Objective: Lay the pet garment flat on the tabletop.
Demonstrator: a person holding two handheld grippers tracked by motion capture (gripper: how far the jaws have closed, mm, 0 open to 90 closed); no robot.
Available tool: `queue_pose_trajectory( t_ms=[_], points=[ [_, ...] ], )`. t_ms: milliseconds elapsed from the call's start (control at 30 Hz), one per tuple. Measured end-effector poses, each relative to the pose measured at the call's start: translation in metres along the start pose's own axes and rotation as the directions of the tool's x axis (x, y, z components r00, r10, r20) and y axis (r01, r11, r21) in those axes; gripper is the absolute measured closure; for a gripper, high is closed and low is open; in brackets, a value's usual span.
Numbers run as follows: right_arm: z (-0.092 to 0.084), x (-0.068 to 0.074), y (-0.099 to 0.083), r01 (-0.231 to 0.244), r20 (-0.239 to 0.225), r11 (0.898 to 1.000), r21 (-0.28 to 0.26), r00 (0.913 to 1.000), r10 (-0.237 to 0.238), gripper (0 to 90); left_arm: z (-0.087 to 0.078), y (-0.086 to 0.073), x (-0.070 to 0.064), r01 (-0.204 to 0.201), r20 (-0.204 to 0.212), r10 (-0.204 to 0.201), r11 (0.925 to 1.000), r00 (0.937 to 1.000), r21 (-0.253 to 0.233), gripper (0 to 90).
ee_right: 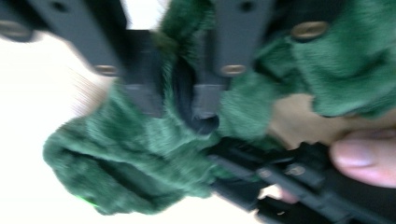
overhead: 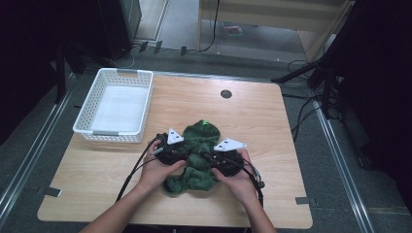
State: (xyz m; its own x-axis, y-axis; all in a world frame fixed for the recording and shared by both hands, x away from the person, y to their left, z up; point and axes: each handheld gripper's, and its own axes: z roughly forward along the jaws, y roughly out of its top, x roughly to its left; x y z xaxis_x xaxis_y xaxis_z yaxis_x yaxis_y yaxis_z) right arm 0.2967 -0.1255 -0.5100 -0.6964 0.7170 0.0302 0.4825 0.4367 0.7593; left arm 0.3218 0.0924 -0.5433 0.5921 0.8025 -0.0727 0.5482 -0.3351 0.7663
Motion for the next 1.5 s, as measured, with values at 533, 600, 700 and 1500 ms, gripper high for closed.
queue_pose_trajectory(
  t_ms=[533,600,700,1500],
  points=[
    [-0.008,-0.059,-0.032,-0.252,0.113,0.968,0.022,0.9622,0.248,82.2,0.000,0.000,0.002,0.052,0.034,-0.052,0.9987,0.9981,-0.001,49.7],
    [-0.010,-0.059,-0.031,-0.247,0.120,0.969,0.020,0.9625,0.243,80.2,-0.003,0.001,0.003,0.061,0.040,-0.060,0.9980,0.9974,-0.018,49.3],
    [-0.021,-0.064,-0.026,-0.243,0.151,0.970,-0.011,0.9583,0.242,71.0,-0.007,0.001,0.007,0.075,0.042,-0.073,0.9962,0.9964,-0.044,52.8],
    [0.010,-0.033,-0.011,-0.132,0.140,0.991,-0.032,0.9809,0.135,70.9,0.006,-0.002,0.001,0.042,0.056,-0.043,0.9989,0.9975,0.018,60.9]
  ],
)
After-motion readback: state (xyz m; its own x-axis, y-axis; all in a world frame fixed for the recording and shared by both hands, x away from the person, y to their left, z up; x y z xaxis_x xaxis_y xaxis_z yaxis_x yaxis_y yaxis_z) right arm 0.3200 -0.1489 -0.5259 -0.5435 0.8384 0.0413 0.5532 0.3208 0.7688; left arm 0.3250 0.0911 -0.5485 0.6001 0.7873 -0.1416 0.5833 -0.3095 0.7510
